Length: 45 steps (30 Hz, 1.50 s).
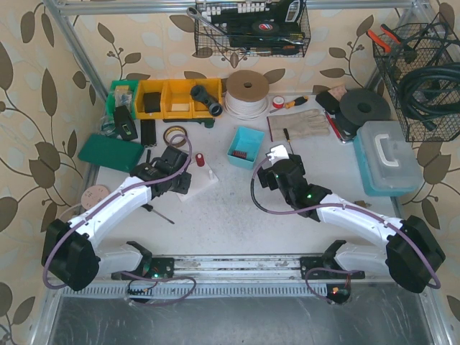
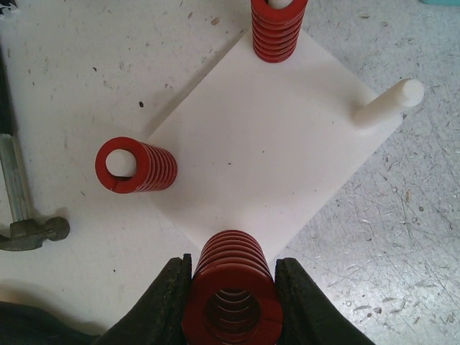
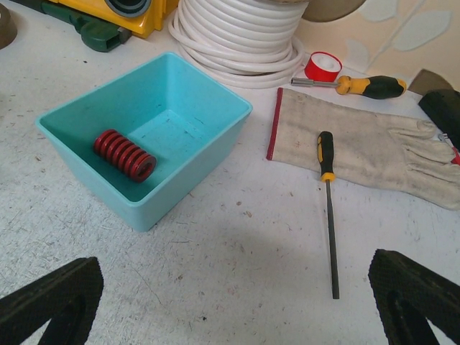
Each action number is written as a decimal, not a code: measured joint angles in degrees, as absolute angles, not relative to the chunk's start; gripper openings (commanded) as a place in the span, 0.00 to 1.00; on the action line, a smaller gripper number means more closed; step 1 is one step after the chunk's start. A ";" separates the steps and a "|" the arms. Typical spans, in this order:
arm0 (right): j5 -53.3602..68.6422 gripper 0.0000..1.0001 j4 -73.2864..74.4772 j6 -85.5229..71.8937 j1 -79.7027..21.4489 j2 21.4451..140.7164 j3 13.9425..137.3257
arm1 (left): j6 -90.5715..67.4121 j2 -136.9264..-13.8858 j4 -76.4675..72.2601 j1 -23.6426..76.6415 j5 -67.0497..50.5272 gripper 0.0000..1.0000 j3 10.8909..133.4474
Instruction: Install the large spring
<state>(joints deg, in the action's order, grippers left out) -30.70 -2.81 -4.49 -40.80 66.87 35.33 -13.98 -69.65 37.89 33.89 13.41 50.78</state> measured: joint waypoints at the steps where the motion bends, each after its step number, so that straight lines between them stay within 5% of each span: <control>1: -30.70 0.99 -2.76 -4.49 -40.80 66.87 35.33 | -14.00 -69.71 37.74 33.89 13.47 0.00 50.65; 45: -30.68 0.99 -2.72 -4.49 -40.47 66.83 35.33 | -15.42 -72.36 39.46 33.89 13.52 0.00 52.84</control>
<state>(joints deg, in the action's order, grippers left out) -30.68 -2.72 -4.49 -40.47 66.83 35.33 -15.42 -72.36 39.46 33.89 13.52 52.84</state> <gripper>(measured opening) 0.991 0.292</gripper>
